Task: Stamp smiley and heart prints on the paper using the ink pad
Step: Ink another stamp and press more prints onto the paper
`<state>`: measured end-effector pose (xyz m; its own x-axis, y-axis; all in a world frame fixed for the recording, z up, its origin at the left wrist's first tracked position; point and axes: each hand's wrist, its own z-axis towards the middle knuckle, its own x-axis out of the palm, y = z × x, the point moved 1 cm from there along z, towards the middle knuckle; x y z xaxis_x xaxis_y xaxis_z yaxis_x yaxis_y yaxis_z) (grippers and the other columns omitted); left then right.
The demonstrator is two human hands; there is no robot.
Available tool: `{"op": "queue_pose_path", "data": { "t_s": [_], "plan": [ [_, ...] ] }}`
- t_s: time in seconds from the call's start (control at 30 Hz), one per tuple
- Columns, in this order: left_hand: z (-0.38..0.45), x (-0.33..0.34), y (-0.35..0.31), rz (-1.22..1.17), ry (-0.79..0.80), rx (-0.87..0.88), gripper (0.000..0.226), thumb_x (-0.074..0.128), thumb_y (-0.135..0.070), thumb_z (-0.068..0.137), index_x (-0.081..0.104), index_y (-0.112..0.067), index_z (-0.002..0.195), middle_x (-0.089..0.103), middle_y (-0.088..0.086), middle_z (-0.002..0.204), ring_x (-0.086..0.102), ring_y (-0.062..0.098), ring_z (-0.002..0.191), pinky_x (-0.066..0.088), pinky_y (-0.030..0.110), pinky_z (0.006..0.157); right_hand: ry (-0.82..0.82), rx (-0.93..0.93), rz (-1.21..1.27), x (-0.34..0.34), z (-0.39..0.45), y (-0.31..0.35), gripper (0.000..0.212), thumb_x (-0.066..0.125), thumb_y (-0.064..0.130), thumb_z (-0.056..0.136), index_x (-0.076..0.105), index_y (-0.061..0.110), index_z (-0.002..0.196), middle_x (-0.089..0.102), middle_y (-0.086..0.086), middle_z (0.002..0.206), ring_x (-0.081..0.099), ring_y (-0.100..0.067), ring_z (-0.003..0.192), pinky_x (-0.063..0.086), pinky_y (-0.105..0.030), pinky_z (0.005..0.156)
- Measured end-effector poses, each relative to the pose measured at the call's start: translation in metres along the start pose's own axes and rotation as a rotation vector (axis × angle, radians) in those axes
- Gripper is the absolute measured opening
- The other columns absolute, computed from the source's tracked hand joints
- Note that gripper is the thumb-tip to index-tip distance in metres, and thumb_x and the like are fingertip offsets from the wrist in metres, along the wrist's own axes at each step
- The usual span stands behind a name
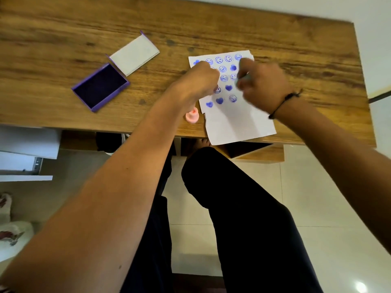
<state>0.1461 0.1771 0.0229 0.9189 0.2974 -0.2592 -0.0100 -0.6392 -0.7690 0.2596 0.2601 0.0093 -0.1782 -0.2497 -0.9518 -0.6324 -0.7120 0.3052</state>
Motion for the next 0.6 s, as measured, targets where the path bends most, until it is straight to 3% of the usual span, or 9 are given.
{"op": "queue_pose_path", "data": {
  "t_s": [0.07, 0.13, 0.2, 0.3, 0.37, 0.43, 0.6],
  "plan": [
    [-0.001, -0.001, -0.001, -0.054, -0.026, 0.008, 0.03, 0.035, -0.011, 0.095, 0.052, 0.0, 0.118, 0.064, 0.021, 0.116, 0.061, 0.024, 0.097, 0.048, 0.037, 0.101, -0.168, 0.097, 0.238, -0.017, -0.005, -0.007, 0.012, 0.053, 0.014, 0.08, 0.061, 0.007, 0.087, 0.067, -0.008, 0.082, 0.06, -0.024, 0.076, 0.041, -0.033, 0.064],
    [0.002, -0.003, -0.001, -0.103, -0.064, 0.01, 0.035, 0.035, -0.014, 0.095, 0.047, -0.005, 0.127, 0.066, 0.012, 0.106, 0.063, 0.021, 0.104, 0.048, 0.036, 0.1, -0.195, 0.191, 0.493, -0.028, -0.009, -0.011, 0.01, 0.053, 0.019, 0.079, 0.054, 0.023, 0.069, 0.054, 0.008, 0.067, 0.048, -0.005, 0.061, 0.037, -0.024, 0.056],
    [0.005, -0.004, 0.0, -0.124, -0.073, 0.023, 0.037, 0.035, -0.016, 0.096, 0.046, -0.006, 0.13, 0.066, 0.01, 0.105, 0.063, 0.019, 0.103, 0.05, 0.034, 0.098, -0.178, 0.264, 0.651, -0.029, -0.013, -0.011, 0.025, 0.052, 0.015, 0.081, 0.045, 0.029, 0.063, 0.049, 0.007, 0.062, 0.044, 0.003, 0.05, 0.035, -0.019, 0.049],
    [0.001, -0.006, 0.0, -0.124, -0.051, 0.037, 0.029, 0.037, -0.017, 0.096, 0.051, -0.006, 0.119, 0.066, 0.01, 0.096, 0.062, 0.019, 0.091, 0.052, 0.029, 0.088, -0.154, 0.283, 0.723, -0.025, -0.016, -0.004, 0.029, 0.051, 0.008, 0.083, 0.044, 0.026, 0.061, 0.049, 0.003, 0.057, 0.043, 0.005, 0.035, 0.032, -0.013, 0.042],
    [0.0, -0.007, -0.001, -0.166, -0.037, 0.038, 0.019, 0.039, -0.016, 0.096, 0.056, -0.007, 0.096, 0.061, 0.007, 0.083, 0.057, 0.019, 0.081, 0.052, 0.027, 0.077, -0.154, 0.289, 0.752, -0.022, -0.015, 0.0, 0.029, 0.052, 0.008, 0.084, 0.044, 0.026, 0.062, 0.05, 0.003, 0.057, 0.044, 0.006, 0.034, 0.032, -0.011, 0.04],
    [-0.003, -0.008, -0.002, -0.248, -0.025, 0.025, 0.025, 0.042, -0.014, 0.096, 0.052, -0.011, 0.073, 0.056, 0.006, 0.076, 0.053, 0.018, 0.075, 0.05, 0.024, 0.068, -0.159, 0.294, 0.773, -0.021, -0.013, 0.002, 0.028, 0.052, 0.01, 0.084, 0.045, 0.026, 0.062, 0.051, 0.004, 0.058, 0.044, 0.006, 0.035, 0.033, -0.011, 0.041],
    [-0.004, -0.01, -0.001, -0.295, -0.027, 0.027, 0.027, 0.043, -0.013, 0.096, 0.051, -0.011, 0.07, 0.056, 0.006, 0.075, 0.054, 0.016, 0.072, 0.053, 0.024, 0.07, -0.134, 0.275, 0.753, -0.02, -0.009, 0.008, 0.027, 0.052, 0.009, 0.085, 0.045, 0.025, 0.063, 0.053, 0.005, 0.058, 0.045, 0.006, 0.035, 0.033, -0.014, 0.043]
  ]
}}
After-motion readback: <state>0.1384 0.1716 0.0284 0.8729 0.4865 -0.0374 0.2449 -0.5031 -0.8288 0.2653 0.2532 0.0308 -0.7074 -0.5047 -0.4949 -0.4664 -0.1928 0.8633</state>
